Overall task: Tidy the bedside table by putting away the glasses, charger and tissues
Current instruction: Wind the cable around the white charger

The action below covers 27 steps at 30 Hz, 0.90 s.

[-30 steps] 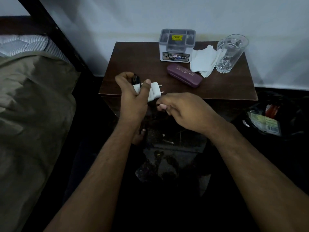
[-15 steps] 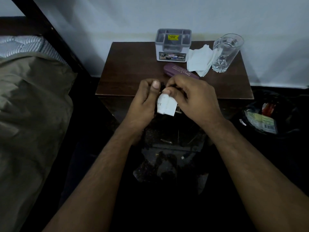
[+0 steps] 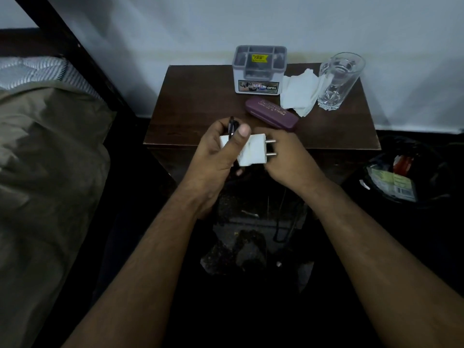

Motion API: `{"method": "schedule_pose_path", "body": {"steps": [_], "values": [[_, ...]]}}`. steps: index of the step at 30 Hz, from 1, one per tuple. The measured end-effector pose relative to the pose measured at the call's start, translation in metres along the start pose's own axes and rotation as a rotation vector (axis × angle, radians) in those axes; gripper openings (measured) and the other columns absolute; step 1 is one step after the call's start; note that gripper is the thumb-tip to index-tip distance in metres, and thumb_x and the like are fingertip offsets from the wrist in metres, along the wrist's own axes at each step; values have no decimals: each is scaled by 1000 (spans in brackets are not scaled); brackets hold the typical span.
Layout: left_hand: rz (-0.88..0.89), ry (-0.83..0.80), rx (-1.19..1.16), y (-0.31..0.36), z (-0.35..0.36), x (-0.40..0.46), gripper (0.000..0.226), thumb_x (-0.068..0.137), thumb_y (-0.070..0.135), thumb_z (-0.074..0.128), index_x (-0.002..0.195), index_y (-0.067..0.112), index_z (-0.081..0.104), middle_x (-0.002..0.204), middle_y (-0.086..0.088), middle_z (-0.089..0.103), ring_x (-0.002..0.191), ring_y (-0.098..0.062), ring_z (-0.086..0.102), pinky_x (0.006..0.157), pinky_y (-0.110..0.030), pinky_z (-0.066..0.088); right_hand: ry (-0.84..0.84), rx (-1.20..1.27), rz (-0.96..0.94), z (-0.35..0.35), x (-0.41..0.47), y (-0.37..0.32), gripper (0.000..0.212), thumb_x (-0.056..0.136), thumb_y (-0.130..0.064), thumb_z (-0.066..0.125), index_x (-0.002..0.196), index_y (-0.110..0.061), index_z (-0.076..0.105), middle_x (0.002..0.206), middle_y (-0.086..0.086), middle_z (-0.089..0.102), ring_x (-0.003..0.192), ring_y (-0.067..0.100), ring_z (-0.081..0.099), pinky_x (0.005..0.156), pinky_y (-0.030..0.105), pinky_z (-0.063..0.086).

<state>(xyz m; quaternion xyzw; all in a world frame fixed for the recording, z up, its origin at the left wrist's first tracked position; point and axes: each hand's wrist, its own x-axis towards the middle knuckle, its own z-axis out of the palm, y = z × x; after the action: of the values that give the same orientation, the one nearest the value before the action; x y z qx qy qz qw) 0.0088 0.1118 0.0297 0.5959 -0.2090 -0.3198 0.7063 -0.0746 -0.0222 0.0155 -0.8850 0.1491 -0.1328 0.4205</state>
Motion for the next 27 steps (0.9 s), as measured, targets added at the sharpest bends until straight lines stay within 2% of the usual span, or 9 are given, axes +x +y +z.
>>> {"method": "schedule_pose_path", "body": {"steps": [4,8,11,14,18,20,23,25,27], "values": [[36,20,-27,0,-5,1,18,91,27,73,100,21,59,78,9,70,68,-6,65,47,-20,46,-156,-120,18,9,-4,-2,29,98,-8,46,118,-10,66,116,13,71,105,33,68,90,48,52],[-3,47,-127,0,-7,2,10,95,24,68,96,20,59,88,0,71,74,-14,66,50,-22,47,-231,-168,-42,14,-9,-6,24,99,-7,44,114,-5,63,110,17,69,99,31,66,88,39,52],[-21,101,-132,-1,-8,5,17,97,29,67,103,16,58,94,-3,72,73,-17,64,46,-23,44,-312,-210,-31,19,-9,-7,22,101,-11,45,114,-3,60,106,17,69,94,31,67,84,43,54],[18,174,-31,-5,-7,6,26,94,34,70,104,13,56,81,0,67,61,-12,61,38,-22,38,-360,-287,-48,22,-8,-7,27,103,-21,49,125,-6,56,116,15,68,101,31,68,88,44,55],[131,349,34,-6,-8,8,32,87,29,79,101,17,53,82,4,62,61,-3,61,42,-20,43,-350,-264,-72,19,-9,-16,26,103,-32,51,123,-16,49,114,12,69,100,33,69,86,46,56],[224,418,138,-6,-11,10,39,82,25,83,101,17,51,87,4,61,63,2,62,48,-16,47,-329,-320,-94,16,-8,-17,20,103,-42,46,111,-24,51,100,4,68,92,31,69,79,44,56],[324,481,316,-7,-19,13,51,80,23,86,108,8,46,94,4,59,81,0,68,66,-18,56,-286,-439,-158,13,-7,-15,31,103,-50,43,86,-25,48,69,-9,51,73,25,64,61,34,46],[309,487,400,-8,-22,13,53,82,30,84,110,8,44,99,3,57,90,-8,65,76,-20,55,-261,-461,-221,12,-8,-17,34,102,-52,44,79,-27,43,64,-9,49,70,23,62,57,32,38],[299,456,474,-10,-22,14,46,87,33,79,107,11,43,95,10,52,84,6,58,73,-7,44,-252,-474,-272,12,-10,-20,31,101,-53,44,81,-29,46,73,-6,61,75,23,65,58,31,37]]}}
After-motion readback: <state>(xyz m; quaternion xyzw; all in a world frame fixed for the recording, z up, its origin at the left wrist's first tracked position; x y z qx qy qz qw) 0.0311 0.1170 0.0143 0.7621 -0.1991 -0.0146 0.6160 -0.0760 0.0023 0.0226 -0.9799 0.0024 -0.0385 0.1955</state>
